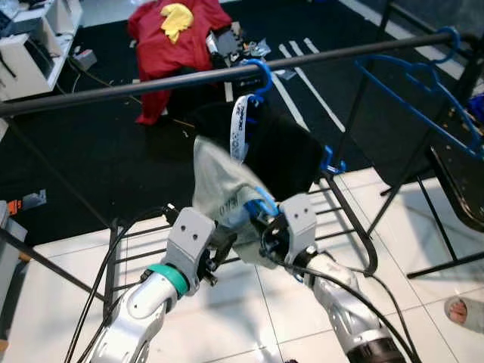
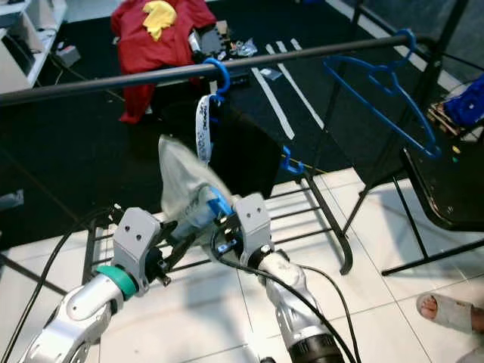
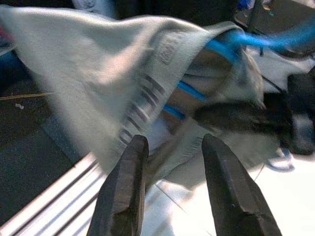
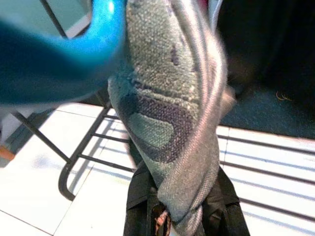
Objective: Hang hanger
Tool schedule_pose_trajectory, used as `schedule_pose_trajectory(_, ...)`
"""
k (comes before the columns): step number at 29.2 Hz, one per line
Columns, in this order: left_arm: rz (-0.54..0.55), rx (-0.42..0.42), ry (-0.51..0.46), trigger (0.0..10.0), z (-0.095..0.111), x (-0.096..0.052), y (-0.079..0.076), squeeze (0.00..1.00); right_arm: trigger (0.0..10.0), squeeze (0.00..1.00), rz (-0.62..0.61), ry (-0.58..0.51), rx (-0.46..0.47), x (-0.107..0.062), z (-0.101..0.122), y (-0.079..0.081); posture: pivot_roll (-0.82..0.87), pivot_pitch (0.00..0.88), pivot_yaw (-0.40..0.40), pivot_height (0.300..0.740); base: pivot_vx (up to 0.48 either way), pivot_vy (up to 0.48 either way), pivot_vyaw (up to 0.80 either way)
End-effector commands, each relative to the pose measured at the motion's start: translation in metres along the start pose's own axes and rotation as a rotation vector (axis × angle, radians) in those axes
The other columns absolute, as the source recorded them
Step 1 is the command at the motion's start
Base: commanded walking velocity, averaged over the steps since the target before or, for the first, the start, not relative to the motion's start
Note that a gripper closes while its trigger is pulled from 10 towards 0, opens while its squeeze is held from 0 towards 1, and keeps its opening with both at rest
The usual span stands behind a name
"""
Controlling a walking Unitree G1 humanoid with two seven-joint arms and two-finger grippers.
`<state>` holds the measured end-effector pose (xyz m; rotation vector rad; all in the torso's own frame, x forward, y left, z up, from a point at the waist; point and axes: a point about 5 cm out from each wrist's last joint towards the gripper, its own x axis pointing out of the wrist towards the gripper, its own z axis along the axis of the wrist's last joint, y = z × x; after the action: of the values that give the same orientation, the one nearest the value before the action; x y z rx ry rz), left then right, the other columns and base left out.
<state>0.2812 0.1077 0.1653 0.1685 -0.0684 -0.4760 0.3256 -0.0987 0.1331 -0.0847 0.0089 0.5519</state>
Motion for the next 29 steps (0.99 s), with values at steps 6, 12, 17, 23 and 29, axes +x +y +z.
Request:
schedule_pose_trajectory(6,0.15,-0.034,0.302,10.0,-0.075,-0.018,0.012,0.0,0.0,0.0,-0.244,0.203,0.075,-0.074,-0.097,0.008,-0.26,0.202,0.154,0.74,0.0,0.0,0.0)
schedule_pose_trajectory(12,0.187,-0.009,0.432,10.0,-0.112,-0.029,0.017,0.0,0.0,0.0,-0.349,0.26,0.103,-0.104,-0.121,0.008,-0.28,0.2,0.167,0.74,0.0,0.0,0.0)
schedule_pose_trajectory(17,0.224,-0.011,0.565,10.0,-0.148,-0.046,0.024,0.0,10.0,0.0,-0.459,0.273,0.126,-0.129,-0.131,0.012,-0.31,0.191,0.177,0.74,0.0,0.0,0.0)
schedule_pose_trajectory(23,0.256,-0.018,0.596,10.0,-0.16,-0.055,0.03,0.0,10.0,0.0,-0.533,0.233,0.082,-0.131,-0.126,0.009,-0.32,0.186,0.178,0.74,0.0,0.0,0.0)
schedule_pose_trajectory(29,0.276,-0.001,0.527,10.0,-0.153,-0.046,0.033,0.0,10.0,0.0,-0.572,0.115,-0.027,-0.113,-0.102,-0.005,-0.3,0.151,0.143,0.74,0.0,0.0,0.0)
